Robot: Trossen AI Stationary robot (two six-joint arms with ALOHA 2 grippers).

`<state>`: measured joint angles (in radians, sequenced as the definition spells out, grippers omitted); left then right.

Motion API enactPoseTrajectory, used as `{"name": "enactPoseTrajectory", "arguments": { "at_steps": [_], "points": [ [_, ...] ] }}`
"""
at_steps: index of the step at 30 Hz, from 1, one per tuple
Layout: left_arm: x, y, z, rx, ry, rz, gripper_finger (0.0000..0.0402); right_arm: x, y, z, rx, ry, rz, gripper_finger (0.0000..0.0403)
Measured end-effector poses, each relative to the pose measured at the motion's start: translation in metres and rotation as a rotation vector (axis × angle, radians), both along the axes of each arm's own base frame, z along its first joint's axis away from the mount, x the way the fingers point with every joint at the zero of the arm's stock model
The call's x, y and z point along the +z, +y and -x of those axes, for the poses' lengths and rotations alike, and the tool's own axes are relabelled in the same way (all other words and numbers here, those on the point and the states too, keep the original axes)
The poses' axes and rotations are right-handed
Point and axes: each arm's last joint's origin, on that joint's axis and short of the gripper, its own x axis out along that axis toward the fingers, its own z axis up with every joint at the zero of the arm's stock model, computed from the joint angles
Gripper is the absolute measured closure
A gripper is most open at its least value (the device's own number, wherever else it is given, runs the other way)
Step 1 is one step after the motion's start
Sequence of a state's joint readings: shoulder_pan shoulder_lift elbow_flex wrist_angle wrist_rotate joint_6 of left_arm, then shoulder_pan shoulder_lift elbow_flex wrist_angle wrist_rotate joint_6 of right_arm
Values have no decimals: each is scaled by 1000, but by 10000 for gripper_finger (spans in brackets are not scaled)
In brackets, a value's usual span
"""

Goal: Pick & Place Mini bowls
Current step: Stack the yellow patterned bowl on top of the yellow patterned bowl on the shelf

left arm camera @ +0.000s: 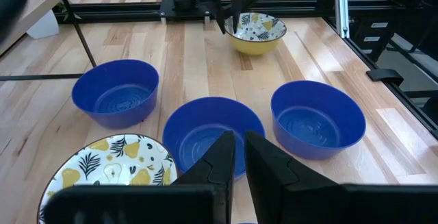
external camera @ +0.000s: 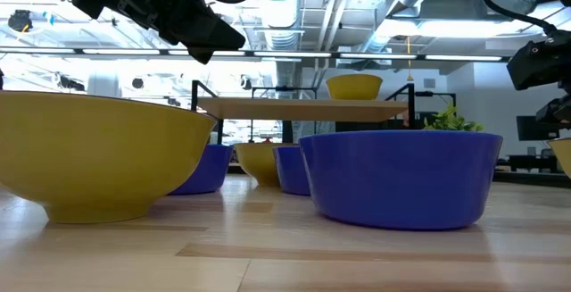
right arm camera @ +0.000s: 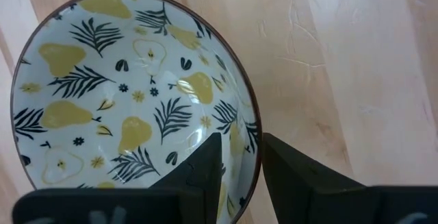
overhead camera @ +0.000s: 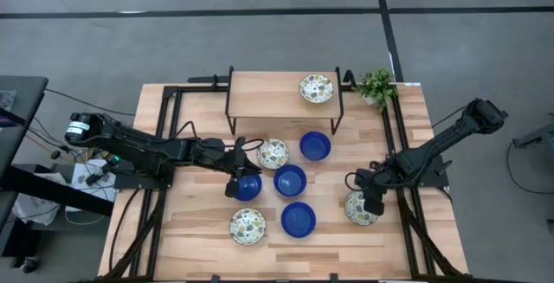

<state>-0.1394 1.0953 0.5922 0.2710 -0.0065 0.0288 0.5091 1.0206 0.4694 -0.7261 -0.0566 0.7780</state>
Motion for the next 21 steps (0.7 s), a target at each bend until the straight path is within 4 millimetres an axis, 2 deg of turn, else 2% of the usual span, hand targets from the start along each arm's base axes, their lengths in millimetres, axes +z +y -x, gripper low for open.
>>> {"name": "enactPoseTrajectory", "arguments": {
  "at_steps": [21],
  "points": [
    [1,0,0,0,-8,1,368,0,-4,-2,-29,4,2,310]
  ]
}}
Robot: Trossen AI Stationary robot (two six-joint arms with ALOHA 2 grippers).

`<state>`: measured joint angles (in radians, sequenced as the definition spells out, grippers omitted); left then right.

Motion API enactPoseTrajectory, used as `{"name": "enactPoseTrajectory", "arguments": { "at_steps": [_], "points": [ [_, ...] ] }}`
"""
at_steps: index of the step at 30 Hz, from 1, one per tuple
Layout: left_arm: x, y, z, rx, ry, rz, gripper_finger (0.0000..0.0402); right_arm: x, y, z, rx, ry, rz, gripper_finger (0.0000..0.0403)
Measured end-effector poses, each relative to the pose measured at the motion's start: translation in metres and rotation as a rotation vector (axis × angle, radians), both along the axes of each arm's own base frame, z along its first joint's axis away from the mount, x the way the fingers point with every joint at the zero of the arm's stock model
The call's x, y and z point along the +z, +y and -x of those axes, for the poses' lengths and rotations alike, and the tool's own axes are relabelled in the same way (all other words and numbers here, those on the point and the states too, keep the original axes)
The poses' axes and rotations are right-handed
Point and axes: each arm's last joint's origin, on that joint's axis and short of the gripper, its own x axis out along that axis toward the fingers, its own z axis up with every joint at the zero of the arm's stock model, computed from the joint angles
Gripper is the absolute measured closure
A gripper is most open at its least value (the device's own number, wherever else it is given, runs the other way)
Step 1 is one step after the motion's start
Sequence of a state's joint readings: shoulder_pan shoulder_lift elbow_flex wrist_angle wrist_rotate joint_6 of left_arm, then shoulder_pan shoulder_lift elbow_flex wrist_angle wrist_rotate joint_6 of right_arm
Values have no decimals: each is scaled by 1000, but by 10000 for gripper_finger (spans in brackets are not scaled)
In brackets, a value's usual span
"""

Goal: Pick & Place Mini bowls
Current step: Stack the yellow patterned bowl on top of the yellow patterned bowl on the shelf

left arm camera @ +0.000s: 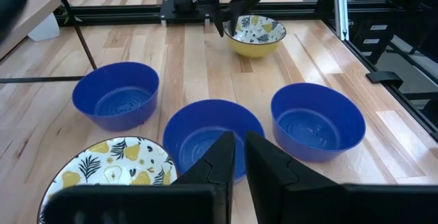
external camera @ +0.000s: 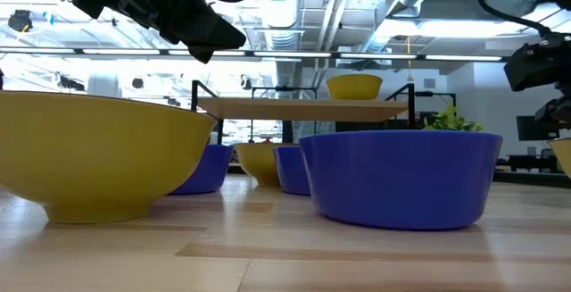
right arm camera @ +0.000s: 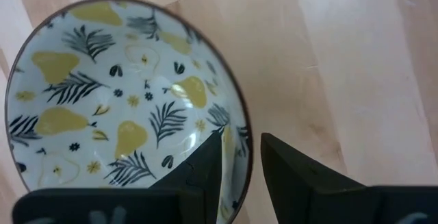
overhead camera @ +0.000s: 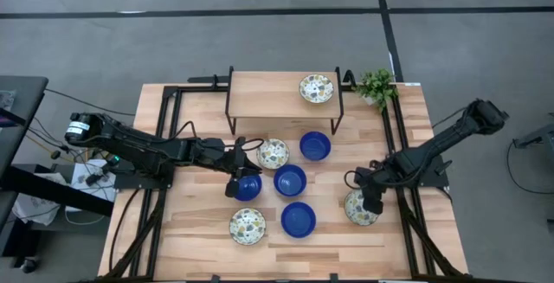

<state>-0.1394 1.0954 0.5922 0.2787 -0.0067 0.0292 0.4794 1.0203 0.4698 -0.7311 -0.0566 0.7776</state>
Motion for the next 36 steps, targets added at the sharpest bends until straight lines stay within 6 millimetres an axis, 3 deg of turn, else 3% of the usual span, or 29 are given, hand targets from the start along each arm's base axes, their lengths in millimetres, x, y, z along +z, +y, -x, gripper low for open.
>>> {"name": "enactPoseTrajectory", "arguments": {
  "at_steps": [15,22,36],
  "points": [
    [1,0,0,0,-6,0,368,1,-7,-5,-32,-6,-19,310],
    [1,0,0,0,-7,1,368,15,-4,-13,-6,-58,-32,311],
    [1,0,0,0,-7,1,368,17,-4,-13,-5,-54,-31,340]
  ]
}}
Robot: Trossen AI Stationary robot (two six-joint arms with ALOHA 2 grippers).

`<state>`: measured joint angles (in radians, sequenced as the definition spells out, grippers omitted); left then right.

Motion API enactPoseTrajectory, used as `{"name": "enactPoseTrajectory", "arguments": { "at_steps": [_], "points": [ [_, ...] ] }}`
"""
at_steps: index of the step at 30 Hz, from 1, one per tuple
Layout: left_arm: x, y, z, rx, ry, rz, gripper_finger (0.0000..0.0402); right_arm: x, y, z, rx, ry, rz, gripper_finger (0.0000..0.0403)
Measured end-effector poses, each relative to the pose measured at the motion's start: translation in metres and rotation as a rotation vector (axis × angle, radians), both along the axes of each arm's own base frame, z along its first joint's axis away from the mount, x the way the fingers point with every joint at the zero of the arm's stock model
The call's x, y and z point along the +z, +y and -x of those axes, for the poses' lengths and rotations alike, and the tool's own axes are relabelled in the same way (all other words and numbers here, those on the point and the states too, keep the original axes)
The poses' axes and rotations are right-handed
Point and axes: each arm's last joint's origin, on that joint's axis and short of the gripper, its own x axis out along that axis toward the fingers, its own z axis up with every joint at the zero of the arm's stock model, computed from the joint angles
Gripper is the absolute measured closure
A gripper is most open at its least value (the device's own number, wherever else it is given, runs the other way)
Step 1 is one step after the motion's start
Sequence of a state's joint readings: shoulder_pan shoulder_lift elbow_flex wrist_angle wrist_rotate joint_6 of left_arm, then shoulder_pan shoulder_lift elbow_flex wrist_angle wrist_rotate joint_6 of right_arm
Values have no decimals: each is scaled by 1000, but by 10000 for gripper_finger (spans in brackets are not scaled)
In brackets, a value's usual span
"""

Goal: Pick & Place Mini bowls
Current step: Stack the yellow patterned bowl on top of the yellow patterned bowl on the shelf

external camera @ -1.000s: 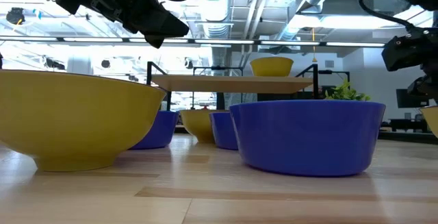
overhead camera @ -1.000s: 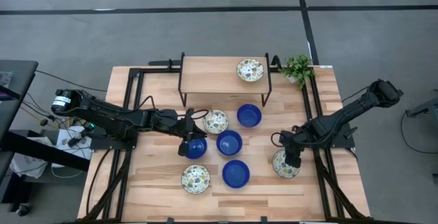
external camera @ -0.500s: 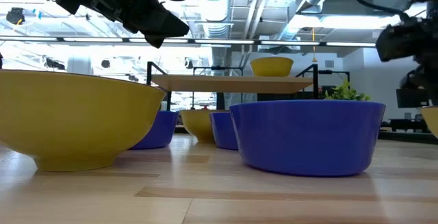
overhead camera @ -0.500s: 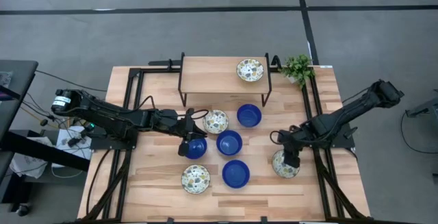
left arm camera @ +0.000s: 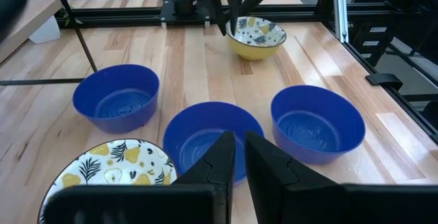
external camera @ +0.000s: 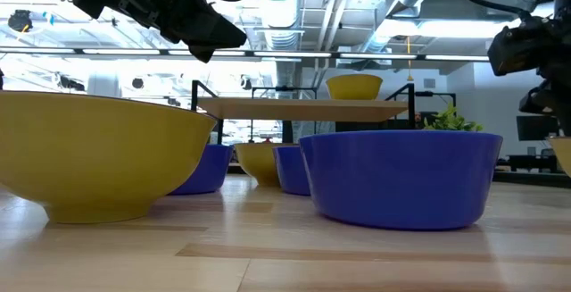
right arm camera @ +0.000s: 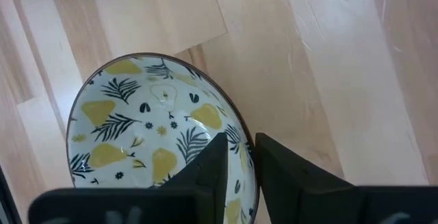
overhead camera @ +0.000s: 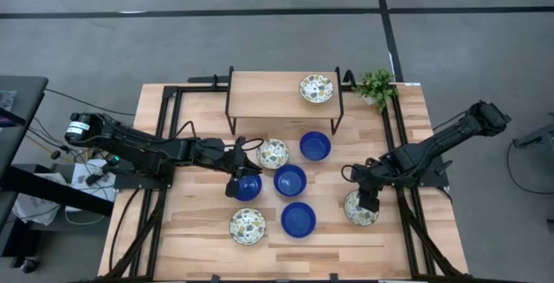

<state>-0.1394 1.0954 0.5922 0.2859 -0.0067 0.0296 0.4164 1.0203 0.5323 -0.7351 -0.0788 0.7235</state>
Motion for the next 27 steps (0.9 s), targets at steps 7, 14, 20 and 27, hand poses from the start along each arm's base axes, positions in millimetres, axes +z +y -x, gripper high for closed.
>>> {"name": "enactPoseTrajectory", "arguments": {
  "at_steps": [7,14,20,27],
  "points": [
    [0,0,0,0,-1,0,368,-1,-1,3,-1,29,15,364],
    [0,0,0,0,-3,0,368,0,-2,4,0,44,14,392],
    [0,0,0,0,-4,1,368,0,-1,4,1,41,10,397],
    [0,0,0,0,-5,1,368,4,-1,4,8,-4,-30,400]
  ]
}}
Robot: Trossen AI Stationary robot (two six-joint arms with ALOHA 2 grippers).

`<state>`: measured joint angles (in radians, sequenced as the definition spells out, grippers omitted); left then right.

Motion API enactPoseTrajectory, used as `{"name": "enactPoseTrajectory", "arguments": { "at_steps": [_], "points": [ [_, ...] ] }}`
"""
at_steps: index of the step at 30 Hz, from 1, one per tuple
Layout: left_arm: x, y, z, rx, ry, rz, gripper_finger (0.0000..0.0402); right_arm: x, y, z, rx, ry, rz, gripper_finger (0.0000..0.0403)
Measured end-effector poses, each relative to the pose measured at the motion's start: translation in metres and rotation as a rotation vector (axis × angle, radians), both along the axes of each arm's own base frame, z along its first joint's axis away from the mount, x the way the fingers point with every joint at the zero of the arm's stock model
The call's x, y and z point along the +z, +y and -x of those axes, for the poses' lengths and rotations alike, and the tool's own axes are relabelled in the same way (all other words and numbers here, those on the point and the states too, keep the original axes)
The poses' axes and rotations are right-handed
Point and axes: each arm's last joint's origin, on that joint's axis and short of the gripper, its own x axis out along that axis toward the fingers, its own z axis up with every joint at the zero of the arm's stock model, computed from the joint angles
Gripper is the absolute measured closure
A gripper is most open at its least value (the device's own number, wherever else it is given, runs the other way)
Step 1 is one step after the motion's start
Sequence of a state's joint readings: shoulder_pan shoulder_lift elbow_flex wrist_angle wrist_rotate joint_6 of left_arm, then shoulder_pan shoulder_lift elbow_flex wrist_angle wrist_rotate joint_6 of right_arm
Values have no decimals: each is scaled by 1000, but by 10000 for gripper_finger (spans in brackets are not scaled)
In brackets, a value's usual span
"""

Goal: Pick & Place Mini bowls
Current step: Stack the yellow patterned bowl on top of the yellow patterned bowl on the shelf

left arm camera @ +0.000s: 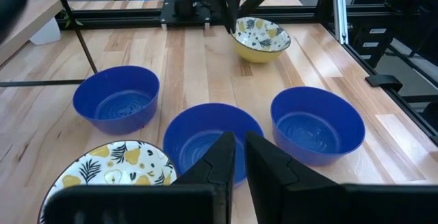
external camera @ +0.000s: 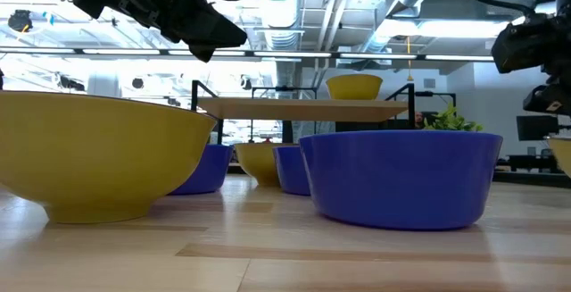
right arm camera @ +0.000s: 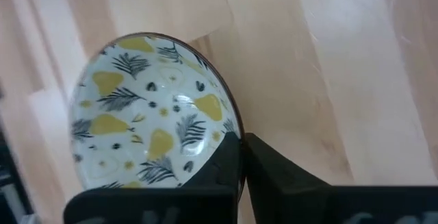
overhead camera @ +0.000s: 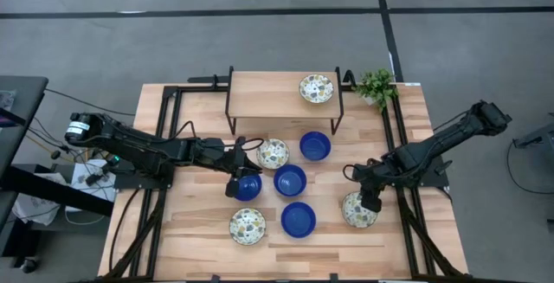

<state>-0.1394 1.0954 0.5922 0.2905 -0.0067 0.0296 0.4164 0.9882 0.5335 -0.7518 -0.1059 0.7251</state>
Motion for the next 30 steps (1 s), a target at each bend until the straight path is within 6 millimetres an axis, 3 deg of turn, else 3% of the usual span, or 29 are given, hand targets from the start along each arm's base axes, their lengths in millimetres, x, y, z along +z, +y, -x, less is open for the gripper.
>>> {"name": "enactPoseTrajectory", "arguments": {
  "at_steps": [9,22,30],
  "points": [
    [0,0,0,0,-3,0,368,13,-1,2,-17,-129,-44,402],
    [1,0,0,0,-6,1,368,31,-23,-9,-255,-312,-77,403],
    [1,0,0,0,-7,1,368,69,-46,-22,-346,-441,-48,403]
  ]
}}
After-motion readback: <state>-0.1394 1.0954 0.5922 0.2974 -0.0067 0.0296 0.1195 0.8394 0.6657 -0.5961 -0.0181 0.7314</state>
